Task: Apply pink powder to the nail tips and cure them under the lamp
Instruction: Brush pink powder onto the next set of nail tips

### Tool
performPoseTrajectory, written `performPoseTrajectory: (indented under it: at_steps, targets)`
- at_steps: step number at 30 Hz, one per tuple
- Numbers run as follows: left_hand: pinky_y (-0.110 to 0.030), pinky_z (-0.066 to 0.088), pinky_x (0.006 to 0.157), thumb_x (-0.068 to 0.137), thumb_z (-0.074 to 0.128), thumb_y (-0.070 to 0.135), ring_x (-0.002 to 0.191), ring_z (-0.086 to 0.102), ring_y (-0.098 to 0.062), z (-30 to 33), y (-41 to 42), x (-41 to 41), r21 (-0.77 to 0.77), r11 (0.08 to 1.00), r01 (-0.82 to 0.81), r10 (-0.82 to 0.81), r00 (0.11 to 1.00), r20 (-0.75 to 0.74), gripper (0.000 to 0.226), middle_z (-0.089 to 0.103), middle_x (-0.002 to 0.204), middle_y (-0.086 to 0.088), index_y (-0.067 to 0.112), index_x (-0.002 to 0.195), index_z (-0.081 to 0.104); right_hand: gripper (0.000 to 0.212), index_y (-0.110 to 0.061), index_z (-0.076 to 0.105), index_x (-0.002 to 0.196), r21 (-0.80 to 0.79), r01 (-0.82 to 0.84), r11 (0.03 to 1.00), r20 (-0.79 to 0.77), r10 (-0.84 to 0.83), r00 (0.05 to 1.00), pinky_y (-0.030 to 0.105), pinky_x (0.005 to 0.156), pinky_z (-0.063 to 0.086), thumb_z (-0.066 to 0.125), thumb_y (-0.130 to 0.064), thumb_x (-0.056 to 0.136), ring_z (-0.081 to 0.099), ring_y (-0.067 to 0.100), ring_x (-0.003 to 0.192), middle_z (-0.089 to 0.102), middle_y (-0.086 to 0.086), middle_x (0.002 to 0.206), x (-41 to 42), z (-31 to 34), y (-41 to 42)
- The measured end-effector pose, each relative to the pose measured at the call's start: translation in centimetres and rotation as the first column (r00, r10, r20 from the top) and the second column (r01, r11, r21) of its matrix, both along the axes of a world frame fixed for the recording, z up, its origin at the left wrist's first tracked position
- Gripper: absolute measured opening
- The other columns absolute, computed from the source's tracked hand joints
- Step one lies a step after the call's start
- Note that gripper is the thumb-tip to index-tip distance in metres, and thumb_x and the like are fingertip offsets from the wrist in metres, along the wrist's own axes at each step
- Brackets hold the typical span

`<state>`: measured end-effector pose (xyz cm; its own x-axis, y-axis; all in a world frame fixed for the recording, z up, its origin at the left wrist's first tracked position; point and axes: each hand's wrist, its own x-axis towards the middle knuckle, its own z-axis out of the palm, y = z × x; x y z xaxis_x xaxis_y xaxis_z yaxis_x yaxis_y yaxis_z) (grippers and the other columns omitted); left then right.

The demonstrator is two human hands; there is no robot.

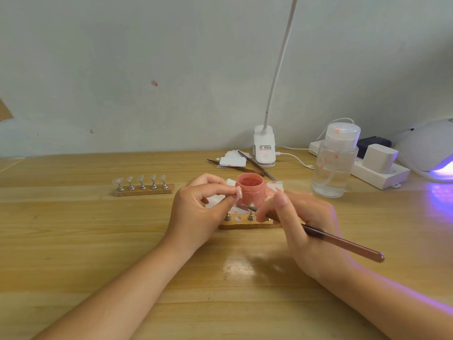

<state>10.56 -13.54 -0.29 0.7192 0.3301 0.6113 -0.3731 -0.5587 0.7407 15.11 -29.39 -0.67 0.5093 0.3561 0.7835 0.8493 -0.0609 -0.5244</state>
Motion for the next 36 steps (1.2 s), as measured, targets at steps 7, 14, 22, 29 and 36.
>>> performPoseTrajectory:
  at_steps: [7,14,22,29,36]
  targets:
    - [-0.006,0.035,0.06,0.07,0.074,0.002,0.074,0.054,0.008,0.04,-0.07,0.02,-0.007,1.0,-0.008,0.008,0.999,0.033,0.029,0.06,0.075,0.009,0.031,0.072,0.068,0.048,-0.018,0.07,0.074,-0.02,0.031,0.999,0.052,-0.03,0.998,0.024,0.063,0.043,0.034,-0.041,0.096,0.057,0.0,0.068,0.062,-0.015,0.07,0.26,-0.06,-0.02]
    - [-0.005,0.04,0.072,0.073,0.071,0.002,0.078,0.06,0.005,0.09,0.05,0.0,-0.012,0.999,-0.041,0.042,0.996,0.075,0.026,0.066,0.073,0.014,0.028,0.071,0.068,0.057,-0.014,0.069,0.073,0.049,0.039,0.998,0.059,-0.042,0.997,0.029,0.063,0.043,0.027,-0.043,0.097,0.055,0.001,0.068,0.054,-0.027,0.072,0.01,0.02,0.06]
    - [-0.004,0.04,0.069,0.069,0.075,0.01,0.067,0.058,0.008,0.24,-0.02,-0.15,-0.048,0.997,-0.056,0.059,0.997,0.056,0.023,0.065,0.062,0.026,0.031,0.074,0.067,0.042,-0.019,0.067,0.073,0.067,0.03,0.997,-0.002,-0.03,1.0,0.014,0.068,0.038,0.033,-0.031,0.094,0.057,-0.005,0.072,0.058,-0.028,0.075,0.36,0.04,-0.13]
    - [-0.009,0.042,0.072,0.064,0.071,0.027,0.075,0.057,0.001,0.34,-0.01,-0.16,0.0,0.998,-0.067,0.067,0.997,0.038,0.011,0.064,0.066,0.027,0.035,0.072,0.068,0.042,-0.019,0.068,0.073,0.07,0.034,0.997,0.007,-0.034,0.999,0.015,0.067,0.04,0.033,-0.031,0.094,0.058,-0.003,0.071,0.06,-0.024,0.074,0.37,0.1,-0.09]
    - [-0.058,0.037,0.088,0.071,0.075,0.008,0.091,0.059,-0.017,0.28,-0.36,-0.15,0.078,0.992,-0.097,0.095,0.995,0.03,0.026,0.065,0.078,0.013,0.027,0.088,0.069,0.039,-0.017,0.068,0.075,0.017,0.027,1.0,0.042,-0.028,0.999,0.014,0.068,0.04,0.036,-0.029,0.094,0.057,-0.005,0.074,0.057,-0.03,0.077,0.45,0.09,0.02]
